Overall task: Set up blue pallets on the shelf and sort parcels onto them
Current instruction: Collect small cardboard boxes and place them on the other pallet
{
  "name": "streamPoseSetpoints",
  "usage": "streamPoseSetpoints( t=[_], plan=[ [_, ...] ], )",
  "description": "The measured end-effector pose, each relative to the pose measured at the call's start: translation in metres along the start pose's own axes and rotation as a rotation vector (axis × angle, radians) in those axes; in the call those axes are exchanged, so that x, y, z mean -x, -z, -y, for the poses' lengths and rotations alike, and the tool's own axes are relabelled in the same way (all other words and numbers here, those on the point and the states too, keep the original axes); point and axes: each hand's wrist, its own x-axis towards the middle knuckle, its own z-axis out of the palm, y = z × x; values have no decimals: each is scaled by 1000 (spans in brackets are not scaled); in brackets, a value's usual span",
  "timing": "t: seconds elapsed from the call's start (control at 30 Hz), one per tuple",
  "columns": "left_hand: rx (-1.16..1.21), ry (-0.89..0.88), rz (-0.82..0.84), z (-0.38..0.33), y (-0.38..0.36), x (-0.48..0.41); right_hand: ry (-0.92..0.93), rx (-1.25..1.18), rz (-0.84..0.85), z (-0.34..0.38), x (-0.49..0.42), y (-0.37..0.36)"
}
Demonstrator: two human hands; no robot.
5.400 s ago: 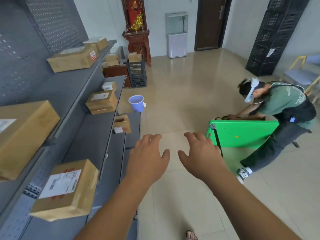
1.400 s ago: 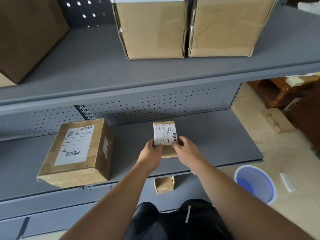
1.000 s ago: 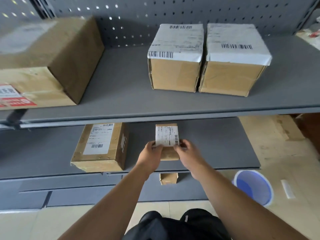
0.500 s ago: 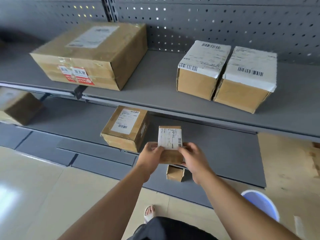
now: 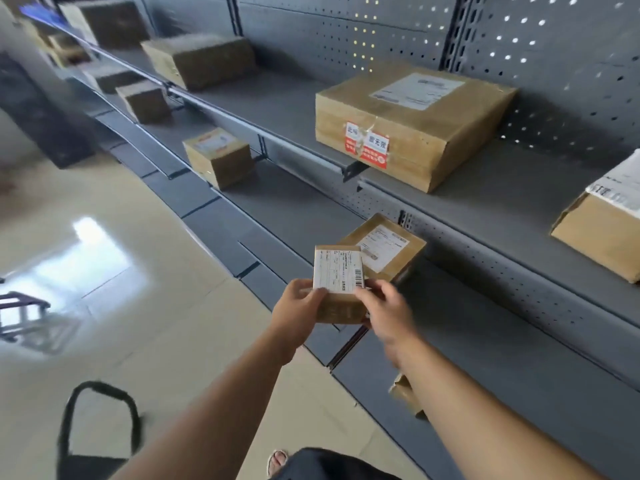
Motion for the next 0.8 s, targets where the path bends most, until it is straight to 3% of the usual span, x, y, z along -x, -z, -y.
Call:
streamPoseSetpoints(
  t=[0.4,0.8],
  plan=[
    [165,-115,-306,-22,213,-21,191,75,234,97,-47,-221],
    [282,-118,-562,-34,352,-76,175,71,434,159,-107,-381]
  ],
)
